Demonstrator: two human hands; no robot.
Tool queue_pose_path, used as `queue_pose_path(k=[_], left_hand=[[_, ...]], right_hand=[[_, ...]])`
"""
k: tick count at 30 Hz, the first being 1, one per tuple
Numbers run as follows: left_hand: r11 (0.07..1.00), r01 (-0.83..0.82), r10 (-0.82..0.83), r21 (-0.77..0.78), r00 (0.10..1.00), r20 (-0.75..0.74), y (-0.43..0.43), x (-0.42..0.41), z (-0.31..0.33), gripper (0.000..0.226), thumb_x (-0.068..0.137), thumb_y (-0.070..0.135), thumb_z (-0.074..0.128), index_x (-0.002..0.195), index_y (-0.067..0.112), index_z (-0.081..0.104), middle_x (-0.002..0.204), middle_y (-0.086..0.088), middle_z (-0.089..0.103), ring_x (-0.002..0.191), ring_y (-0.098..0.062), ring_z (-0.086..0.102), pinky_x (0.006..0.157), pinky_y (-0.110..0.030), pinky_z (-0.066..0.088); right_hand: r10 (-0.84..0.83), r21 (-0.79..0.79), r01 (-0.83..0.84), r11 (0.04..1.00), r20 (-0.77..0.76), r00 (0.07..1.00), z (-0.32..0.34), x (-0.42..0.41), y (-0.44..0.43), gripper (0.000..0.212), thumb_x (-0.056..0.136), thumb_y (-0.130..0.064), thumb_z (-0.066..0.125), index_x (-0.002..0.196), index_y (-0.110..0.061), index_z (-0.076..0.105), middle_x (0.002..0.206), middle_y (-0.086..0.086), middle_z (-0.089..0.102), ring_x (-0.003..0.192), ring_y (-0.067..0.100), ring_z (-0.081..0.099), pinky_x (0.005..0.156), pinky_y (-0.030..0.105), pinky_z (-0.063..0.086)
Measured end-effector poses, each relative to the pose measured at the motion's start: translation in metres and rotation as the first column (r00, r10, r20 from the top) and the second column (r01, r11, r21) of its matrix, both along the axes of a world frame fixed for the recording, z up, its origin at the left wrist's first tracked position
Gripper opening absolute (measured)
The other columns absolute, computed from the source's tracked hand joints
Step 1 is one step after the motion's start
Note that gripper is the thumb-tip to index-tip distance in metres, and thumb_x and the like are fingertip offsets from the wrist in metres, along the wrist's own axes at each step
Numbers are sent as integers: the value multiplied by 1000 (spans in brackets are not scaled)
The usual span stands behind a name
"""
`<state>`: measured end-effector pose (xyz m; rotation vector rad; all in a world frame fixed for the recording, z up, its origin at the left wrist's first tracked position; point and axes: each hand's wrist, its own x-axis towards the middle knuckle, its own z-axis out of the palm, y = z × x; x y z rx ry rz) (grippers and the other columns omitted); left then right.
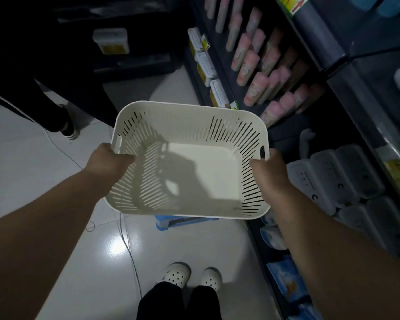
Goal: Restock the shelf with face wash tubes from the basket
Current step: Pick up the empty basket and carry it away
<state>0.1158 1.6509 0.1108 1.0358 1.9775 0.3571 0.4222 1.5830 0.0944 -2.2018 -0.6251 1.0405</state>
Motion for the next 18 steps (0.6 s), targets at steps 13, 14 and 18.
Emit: queue_pose_path(k=[13,14,18], left_hand=[[990,-138,131,17,967,217,18,4,82,37,82,31,70,105,6,56,82,-6,51,63,-18,46,59,-28,33],[991,-136,130,9,966,225,18,3,92,38,81,32,70,106,6,57,80,-5,50,63,-18,46,59,-29,34],[995,-96,93,-3,961,262,20,-1,126,50,82,36,69,118,5,58,73,-4,47,59,-18,45,55,-28,31]], right_hand=[[-28,105,46,993,-166,986,99,8,-22,13,90,-5,51,91,-14,61,65,-1,53,52,11,47,47,20,35],[-43,109,63,992,-178,983,110,7,-24,13,91,-6,52,90,-16,60,68,0,55,55,12,50,49,21,37],[-43,134,71,988,-204,978,149,5,-38,13,92,-4,52,85,-14,58,66,1,54,56,13,49,50,23,36]])
